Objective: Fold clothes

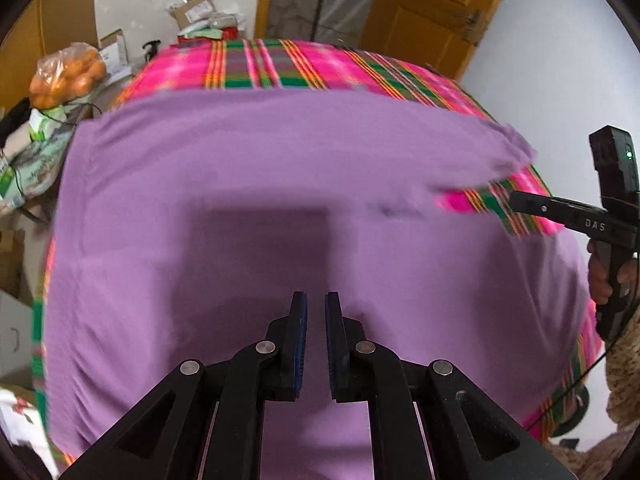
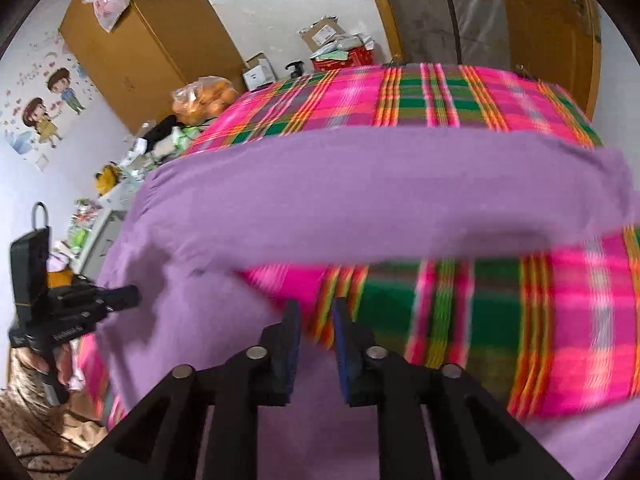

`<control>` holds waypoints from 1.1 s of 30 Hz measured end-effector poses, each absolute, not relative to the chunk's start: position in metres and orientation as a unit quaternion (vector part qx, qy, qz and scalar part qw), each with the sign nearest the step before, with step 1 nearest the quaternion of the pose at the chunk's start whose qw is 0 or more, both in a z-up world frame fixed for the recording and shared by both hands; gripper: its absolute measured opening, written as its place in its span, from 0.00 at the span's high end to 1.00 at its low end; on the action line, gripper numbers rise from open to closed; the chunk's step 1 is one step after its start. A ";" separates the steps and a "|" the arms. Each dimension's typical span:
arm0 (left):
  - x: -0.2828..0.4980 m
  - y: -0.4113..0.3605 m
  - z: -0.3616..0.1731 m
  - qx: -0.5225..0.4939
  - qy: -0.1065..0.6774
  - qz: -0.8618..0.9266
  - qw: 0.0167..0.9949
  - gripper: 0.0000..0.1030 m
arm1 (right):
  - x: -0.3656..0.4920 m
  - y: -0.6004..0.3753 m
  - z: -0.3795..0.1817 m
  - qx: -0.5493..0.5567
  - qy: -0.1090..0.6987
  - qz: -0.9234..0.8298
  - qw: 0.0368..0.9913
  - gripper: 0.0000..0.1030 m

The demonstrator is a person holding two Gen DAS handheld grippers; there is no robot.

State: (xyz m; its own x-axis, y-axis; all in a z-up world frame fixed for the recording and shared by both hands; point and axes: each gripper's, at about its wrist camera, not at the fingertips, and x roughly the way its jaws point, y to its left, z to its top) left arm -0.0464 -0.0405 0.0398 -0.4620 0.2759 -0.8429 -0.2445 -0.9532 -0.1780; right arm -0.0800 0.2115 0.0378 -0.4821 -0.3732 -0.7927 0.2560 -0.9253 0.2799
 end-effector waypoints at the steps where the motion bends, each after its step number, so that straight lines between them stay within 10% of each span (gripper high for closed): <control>1: -0.061 -0.045 0.042 -0.497 -0.009 0.856 0.142 0.91 | -0.090 0.212 0.038 0.474 -0.056 -0.860 0.181 0.76; 33: -0.267 -0.005 0.024 -0.465 0.197 0.847 0.167 0.74 | -0.258 0.178 0.006 0.466 0.100 -0.849 0.228 0.45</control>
